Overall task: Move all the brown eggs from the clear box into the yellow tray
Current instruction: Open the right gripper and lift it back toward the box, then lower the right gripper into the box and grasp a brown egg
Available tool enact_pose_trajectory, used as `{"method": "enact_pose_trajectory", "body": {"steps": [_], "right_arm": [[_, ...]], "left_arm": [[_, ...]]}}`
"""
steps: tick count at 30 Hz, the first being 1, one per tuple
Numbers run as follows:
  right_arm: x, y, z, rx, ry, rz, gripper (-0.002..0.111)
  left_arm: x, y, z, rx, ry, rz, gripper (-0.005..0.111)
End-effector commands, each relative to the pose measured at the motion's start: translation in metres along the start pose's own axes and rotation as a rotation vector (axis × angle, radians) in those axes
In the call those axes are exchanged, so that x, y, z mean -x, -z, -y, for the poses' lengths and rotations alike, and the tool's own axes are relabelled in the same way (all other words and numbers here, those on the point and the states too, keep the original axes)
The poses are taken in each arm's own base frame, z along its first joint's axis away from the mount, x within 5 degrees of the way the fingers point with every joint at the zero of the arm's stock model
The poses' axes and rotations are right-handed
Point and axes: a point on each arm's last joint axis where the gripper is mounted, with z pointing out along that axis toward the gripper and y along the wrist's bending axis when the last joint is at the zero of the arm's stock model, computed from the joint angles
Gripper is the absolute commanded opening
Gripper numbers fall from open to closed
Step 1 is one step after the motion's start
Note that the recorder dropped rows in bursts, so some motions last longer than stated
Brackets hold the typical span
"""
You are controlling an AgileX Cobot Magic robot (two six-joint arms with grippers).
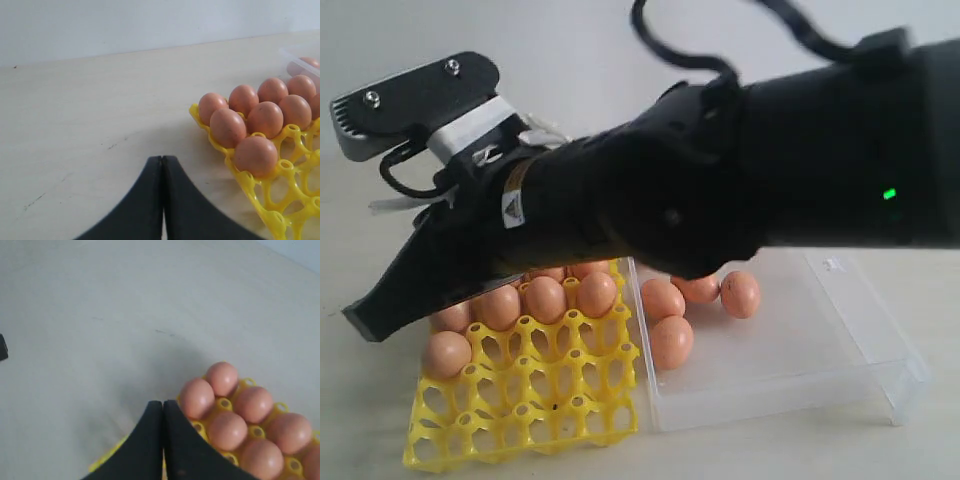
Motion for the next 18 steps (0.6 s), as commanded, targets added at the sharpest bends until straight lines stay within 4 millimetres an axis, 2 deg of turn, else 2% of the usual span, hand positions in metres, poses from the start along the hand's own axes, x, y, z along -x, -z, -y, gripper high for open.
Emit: {"method": "enact_pose_trajectory", "body": {"steps": [1,4,7,11,14,18], "right_arm": [[0.000,0.034,0.023,-0.061,0.002,-0.143,0.001],[-0.004,0.050,0.056,-0.159,-0.066,-0.213,0.007],[-0.013,0.058,0.109,-0.291,-0.198,-0.238,0.017],[-0.039,0.062,0.172,-0.413,-0.395,-0.298,0.041],[-0.067,0.055,0.198,-0.436,-0.523,-0.415,0.053],[-0.102,0.038,0.214,-0.439,-0.604,-0.575,0.054]], "left_arm": [[0.002,0.001,0.000,-0.002,0.002,0.019,0.000],[0.002,0.001,0.000,-0.002,0.002,0.019,0.000],[0.002,0.001,0.000,-0.002,0.002,0.019,0.000],[0.002,0.001,0.000,-0.002,0.002,0.019,0.000],[0.002,0.001,0.000,-0.002,0.002,0.019,0.000],[0.002,0.001,0.000,-0.002,0.002,0.019,0.000]]}}
